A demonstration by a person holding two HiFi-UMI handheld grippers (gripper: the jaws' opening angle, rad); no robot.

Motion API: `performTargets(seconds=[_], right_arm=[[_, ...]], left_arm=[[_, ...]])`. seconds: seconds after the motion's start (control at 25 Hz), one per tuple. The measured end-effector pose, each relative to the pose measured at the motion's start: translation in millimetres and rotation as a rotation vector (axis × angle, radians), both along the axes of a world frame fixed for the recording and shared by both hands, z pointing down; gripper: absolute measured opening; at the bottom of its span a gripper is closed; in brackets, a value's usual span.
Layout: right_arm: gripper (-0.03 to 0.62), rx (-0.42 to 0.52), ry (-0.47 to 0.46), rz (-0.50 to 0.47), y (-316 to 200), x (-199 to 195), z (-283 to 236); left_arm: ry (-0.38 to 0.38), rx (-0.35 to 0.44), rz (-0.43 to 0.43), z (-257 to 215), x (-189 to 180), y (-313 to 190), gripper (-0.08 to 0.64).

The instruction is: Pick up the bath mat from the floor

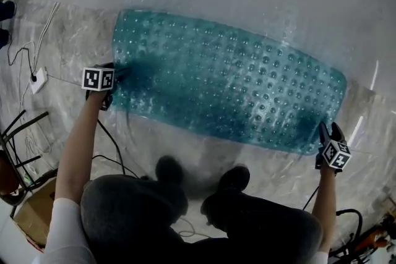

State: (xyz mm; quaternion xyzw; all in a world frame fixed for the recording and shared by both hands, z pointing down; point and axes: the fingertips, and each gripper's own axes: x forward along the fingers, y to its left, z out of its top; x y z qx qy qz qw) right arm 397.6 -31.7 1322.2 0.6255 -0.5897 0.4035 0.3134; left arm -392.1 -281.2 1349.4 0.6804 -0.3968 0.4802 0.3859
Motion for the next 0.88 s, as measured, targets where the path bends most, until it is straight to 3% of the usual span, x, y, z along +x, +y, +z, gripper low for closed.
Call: performTargets(seconds=[0.08, 0.24, 0.52, 0.64, 0.8, 0.88], right_arm=[[0.299, -0.015, 0.012, 0.019, 5.8, 17.9, 9.3], [0.348, -0.047, 0.013, 0.055, 18.5, 48.5, 20.2], [0.393, -0.084, -0.045, 0.059, 10.0, 60.4, 40.2], [0.394, -0.091, -0.090, 0.097, 4.1, 66.0, 47.6], [0.403, -0.073, -0.073, 0.074, 2.2, 65.1, 50.3], [0.362, -0.068, -0.066, 0.064, 3.5, 63.9, 51.1]], left_arm=[[-0.010, 0.001, 0.031, 4.7, 10.9, 1.6, 0.313], [-0.025, 0.018, 0.081, 3.5, 36.8, 2.3, 0.260], [-0.025, 0.079, 0.139, -16.8, 53.0, 14.5, 0.035], [-0.031, 0.096, 0.169, -20.8, 61.6, 16.8, 0.018], [-0.021, 0.093, 0.170, -30.0, 64.0, 18.4, 0.017], [-0.017, 0.094, 0.172, -33.5, 66.5, 19.3, 0.017]])
